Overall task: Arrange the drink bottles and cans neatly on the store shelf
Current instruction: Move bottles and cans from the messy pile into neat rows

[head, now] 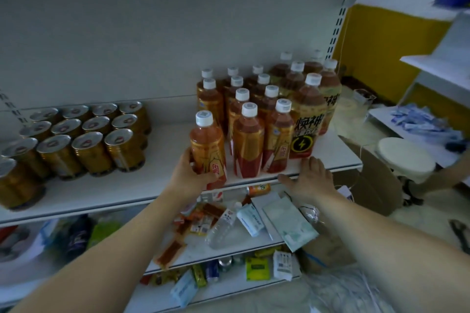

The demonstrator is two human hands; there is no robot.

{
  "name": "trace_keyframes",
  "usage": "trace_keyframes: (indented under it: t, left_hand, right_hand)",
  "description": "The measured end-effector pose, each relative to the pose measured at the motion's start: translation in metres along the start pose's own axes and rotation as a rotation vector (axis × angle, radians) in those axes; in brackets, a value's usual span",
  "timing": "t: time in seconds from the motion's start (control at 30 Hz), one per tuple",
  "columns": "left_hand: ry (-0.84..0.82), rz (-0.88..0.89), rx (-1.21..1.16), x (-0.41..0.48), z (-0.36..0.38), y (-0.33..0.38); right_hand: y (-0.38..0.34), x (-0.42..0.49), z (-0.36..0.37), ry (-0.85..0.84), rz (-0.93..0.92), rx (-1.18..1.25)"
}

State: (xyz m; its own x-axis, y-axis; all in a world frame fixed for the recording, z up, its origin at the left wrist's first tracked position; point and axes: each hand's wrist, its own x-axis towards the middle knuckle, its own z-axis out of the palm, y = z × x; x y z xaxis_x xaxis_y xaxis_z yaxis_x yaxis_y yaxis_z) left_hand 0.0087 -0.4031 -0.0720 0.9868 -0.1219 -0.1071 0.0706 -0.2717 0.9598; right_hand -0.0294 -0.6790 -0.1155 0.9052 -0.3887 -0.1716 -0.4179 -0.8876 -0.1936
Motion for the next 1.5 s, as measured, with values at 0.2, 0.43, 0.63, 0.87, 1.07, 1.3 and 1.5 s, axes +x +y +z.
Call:
trace_keyframes:
  t: [0.2, 0.43, 0.63, 0.87, 1.07, 1.3, 1.5]
  left_hand:
    - [0.064, 0.036, 0.010, 0.021, 0.014, -0.006]
    - [0.044, 0.069, 0.183, 0.057, 0.014, -0.008]
    - [0.031, 0.060, 0.273, 0.079, 0.016, -0.001]
    - [-0.040, -0.032, 0.393, 0.070, -0.010, 0.025]
    - [-0.151, 0.007, 0.723, 0.020, -0.066, 0.039]
    - [-0.168, 0.145, 0.857, -0.057, -0.165, 0.046]
    - [-0.134, 0.162, 0.903, -0.116, -0.280, 0.024]
  right_hand:
    - [0.001, 0.000, 0.022, 0.027, 0.047, 0.017]
    - [0.005, 0.003, 0.031, 0.066, 0.021, 0.054]
    - [0.008, 0.005, 0.032, 0.042, 0.020, 0.068]
    - [0.002, 0.000, 0.003, -0.059, 0.040, -0.006]
    - [-0.040, -0.031, -0.039, 0.070, -0.068, -0.075]
    - [-0.123, -0.094, -0.064, 0.124, -0.028, -0.126]
    - [-0.272, -0.169, -0.069, 0.175, -0.258, -0.137]
